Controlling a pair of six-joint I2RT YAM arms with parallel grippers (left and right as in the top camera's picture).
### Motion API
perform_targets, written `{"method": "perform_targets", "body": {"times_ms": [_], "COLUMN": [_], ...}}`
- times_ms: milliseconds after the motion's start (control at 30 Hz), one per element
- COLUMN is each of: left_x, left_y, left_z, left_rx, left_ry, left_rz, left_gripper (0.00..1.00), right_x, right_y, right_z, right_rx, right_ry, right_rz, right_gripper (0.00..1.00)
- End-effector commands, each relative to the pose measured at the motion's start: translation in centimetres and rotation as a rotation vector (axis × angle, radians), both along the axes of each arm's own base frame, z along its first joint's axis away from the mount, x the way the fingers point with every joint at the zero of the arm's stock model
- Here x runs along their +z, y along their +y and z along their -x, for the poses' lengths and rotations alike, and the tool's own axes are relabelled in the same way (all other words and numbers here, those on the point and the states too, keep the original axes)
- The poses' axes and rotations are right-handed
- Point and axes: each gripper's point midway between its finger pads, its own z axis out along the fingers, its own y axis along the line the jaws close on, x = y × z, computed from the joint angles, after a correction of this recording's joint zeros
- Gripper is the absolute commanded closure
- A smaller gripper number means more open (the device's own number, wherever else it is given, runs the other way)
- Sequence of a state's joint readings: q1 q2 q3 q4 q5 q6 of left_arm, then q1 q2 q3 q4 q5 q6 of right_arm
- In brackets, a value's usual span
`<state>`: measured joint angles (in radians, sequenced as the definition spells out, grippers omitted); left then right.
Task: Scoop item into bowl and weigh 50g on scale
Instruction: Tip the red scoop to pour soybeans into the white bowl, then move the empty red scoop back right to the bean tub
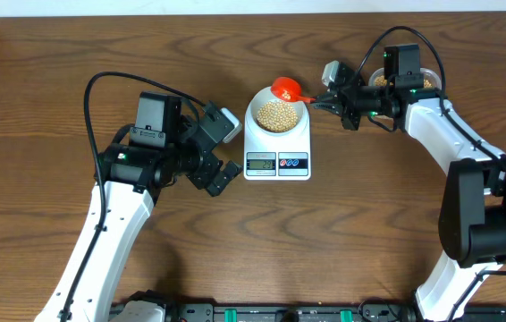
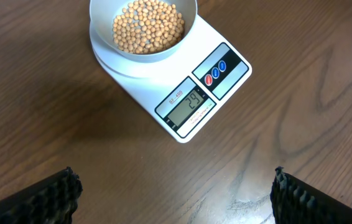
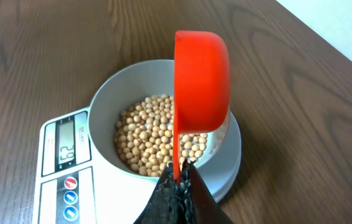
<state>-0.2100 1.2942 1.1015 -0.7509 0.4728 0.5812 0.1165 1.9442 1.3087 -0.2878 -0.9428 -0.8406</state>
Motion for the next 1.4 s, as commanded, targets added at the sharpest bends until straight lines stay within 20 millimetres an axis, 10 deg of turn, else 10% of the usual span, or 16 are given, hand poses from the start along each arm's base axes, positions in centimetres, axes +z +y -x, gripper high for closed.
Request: {"method": "perform_targets", "body": {"times_ms": [0, 700, 1067, 1367], "left_x": [0.7, 0.7, 0.7, 0.7], "left_y": [-0.1, -0.1, -0.1, -0.1], "left_z": [-0.4, -0.4, -0.4, -0.4], "left_rx": [-0.014, -0.014, -0.014, -0.014], "left_ry": [-0.022, -0.022, -0.023, -0.022], "left_rz": [0.005, 0.005, 0.005, 0.005], "left_gripper": [0.00, 0.00, 0.00, 0.00], "right_x": [1.8, 4.3, 10.0, 8.0], "right_y": [0.5, 1.1, -3.2, -7.0], "right_z": [0.2, 0.6, -1.6, -1.9], "right_rx": [0.020, 0.033, -0.295, -0.561], "right_ry": [-0.056, -0.128, 0.149, 0.512], "right_rz": [-0.005, -0.002, -0.213, -0.298], "right_gripper": [0.99, 0.99, 0.99, 0.99]}}
